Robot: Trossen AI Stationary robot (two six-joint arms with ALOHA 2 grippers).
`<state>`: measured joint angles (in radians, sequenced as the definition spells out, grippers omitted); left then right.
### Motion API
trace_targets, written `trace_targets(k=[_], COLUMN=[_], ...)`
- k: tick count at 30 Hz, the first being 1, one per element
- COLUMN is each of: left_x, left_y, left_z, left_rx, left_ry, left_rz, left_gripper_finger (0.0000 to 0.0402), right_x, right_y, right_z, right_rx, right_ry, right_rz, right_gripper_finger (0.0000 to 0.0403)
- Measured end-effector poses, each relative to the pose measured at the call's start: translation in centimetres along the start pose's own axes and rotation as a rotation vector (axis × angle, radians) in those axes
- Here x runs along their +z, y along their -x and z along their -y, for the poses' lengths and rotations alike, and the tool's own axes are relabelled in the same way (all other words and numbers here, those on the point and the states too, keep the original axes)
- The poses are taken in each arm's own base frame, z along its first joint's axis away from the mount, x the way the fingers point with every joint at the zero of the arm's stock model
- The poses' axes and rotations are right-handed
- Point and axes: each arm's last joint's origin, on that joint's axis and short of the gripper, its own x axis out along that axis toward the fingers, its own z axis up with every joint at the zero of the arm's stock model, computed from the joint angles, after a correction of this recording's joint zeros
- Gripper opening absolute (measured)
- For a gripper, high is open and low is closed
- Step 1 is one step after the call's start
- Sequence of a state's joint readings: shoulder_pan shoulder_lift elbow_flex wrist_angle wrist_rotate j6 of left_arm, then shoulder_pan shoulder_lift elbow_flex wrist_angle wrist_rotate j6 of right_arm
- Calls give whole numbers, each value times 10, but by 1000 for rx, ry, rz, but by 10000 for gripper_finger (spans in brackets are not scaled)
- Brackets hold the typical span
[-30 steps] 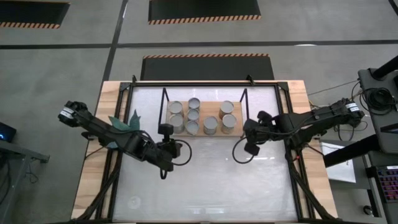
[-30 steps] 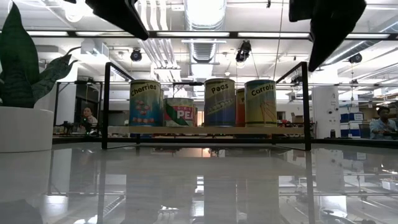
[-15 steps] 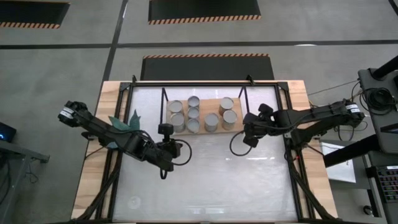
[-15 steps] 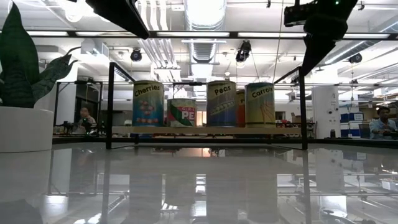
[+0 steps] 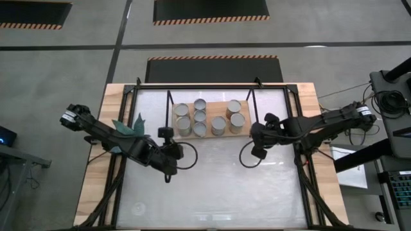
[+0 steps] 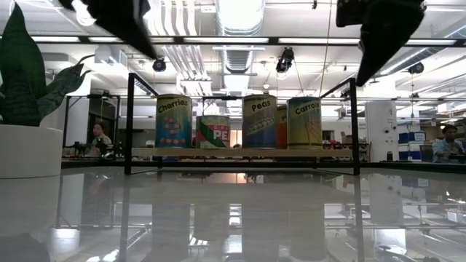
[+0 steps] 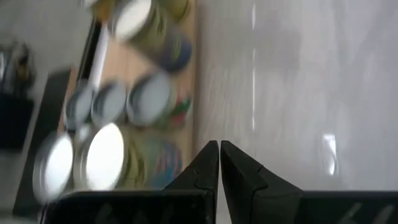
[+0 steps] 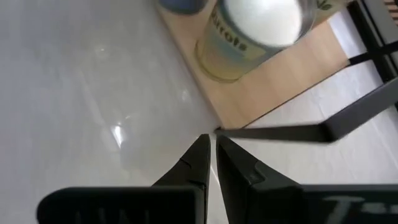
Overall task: Pick and place cans onto a shelf
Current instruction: Adjust the shelf, then return to Home Position
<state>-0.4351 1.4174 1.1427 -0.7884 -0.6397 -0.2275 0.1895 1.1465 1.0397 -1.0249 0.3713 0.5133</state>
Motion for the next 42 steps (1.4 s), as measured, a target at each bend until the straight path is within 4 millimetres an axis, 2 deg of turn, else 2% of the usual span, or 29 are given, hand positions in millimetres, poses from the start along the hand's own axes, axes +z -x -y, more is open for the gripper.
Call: trace_targets(k=[7, 19, 32, 37, 39, 42], left_x=[-23, -34, -40, -39, -37, -35], left_y=[-2, -23, -34, -30, -21, -2], left_z=[-14, -44, -59, -56, -48, -37], left_rx=[90, 171, 207, 198, 159, 22], left_ry=[87, 69, 77, 76, 21, -56], left_rz=[-224, -365, -413, -378, -280, -15], left_gripper_finger=[0, 0, 0, 0, 0, 0], right_x=[-6, -6, -8, -15, -19, -22], right_y=[6, 7, 4, -4, -8, -10], right_z=[-1, -1, -1, -3, -7, -13], right_rx=[10, 11, -3, -34, -10, 84], right_ry=[13, 28, 34, 90, 148, 225], right_rz=[-12, -9, -11, 17, 94, 271], right_gripper_finger=[17, 18, 18, 18, 18, 17])
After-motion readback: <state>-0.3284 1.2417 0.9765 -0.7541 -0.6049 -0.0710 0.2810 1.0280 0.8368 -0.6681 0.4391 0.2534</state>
